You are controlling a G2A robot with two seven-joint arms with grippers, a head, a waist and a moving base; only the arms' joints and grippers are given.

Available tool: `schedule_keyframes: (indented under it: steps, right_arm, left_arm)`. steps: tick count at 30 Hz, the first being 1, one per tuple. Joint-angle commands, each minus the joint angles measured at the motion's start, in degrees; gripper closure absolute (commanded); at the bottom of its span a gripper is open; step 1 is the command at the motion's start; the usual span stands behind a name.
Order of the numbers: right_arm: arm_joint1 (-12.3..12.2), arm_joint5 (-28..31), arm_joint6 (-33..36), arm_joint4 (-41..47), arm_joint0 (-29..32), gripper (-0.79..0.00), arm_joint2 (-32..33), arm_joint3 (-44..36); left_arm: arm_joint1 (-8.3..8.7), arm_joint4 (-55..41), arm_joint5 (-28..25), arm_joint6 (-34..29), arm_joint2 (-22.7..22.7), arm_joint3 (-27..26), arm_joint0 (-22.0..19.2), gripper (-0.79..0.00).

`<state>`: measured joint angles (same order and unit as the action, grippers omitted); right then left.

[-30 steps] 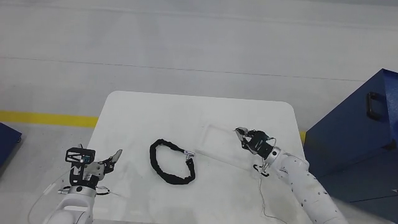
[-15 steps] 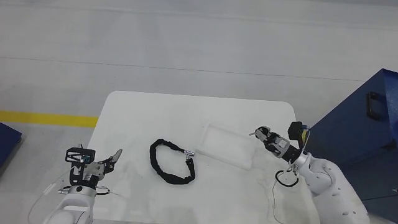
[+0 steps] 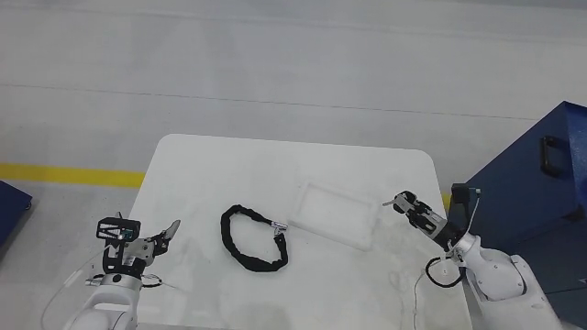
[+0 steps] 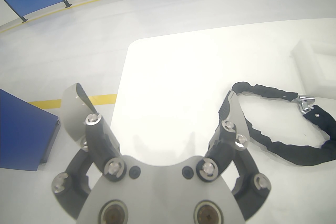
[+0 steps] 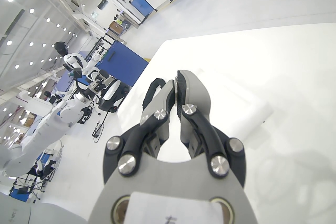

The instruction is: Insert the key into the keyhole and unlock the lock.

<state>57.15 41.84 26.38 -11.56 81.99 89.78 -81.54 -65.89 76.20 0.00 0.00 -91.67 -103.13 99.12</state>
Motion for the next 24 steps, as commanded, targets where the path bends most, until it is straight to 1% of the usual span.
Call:
schedule_keyframes:
  steps: [1,3,4,5,7,11,15,18,21,24]
  right_arm:
    - [0.19,-1.04,-0.14,2.74,0.47,0.0,-0.72,0.25]
    - [0.2,-2.21,2.15,6.8,0.41,0.0,-1.23,1.0]
    - [0.32,-2.2,3.39,12.6,0.67,0.0,-1.62,1.83]
    - [0.33,-2.12,4.63,15.46,0.72,0.0,-1.77,2.07]
    - [0.21,-1.14,8.86,23.63,0.98,0.0,-1.54,2.95]
    - [0.02,-2.02,17.75,40.96,2.08,0.0,-0.76,4.0]
    - [-0.18,-2.84,25.65,53.09,3.74,0.0,0.88,4.33]
    - [-0.18,-3.2,29.86,59.57,5.07,0.0,2.06,4.69]
    - [-0.21,-3.18,32.19,61.9,5.86,0.0,3.17,5.26]
    - [-0.2,-2.69,33.3,62.15,6.13,0.0,3.75,5.37]
  left_arm:
    - [0.0,0.0,0.0,0.0,0.0,0.0,0.0,-0.785]
    - [0.0,0.0,0.0,0.0,0.0,0.0,0.0,-0.785]
    - [0.0,0.0,0.0,0.0,0.0,0.0,0.0,-0.785]
    - [0.0,0.0,0.0,0.0,0.0,0.0,0.0,-0.785]
    - [0.0,0.0,0.0,0.0,0.0,0.0,0.0,-0.785]
    - [0.0,0.0,0.0,0.0,0.0,0.0,0.0,-0.785]
    - [0.0,0.0,0.0,0.0,0.0,0.0,0.0,-0.785]
    - [0.0,0.0,0.0,0.0,0.0,0.0,0.0,-0.785]
    - [0.0,0.0,0.0,0.0,0.0,0.0,0.0,-0.785]
    - [0.0,0.0,0.0,0.0,0.0,0.0,0.0,-0.785]
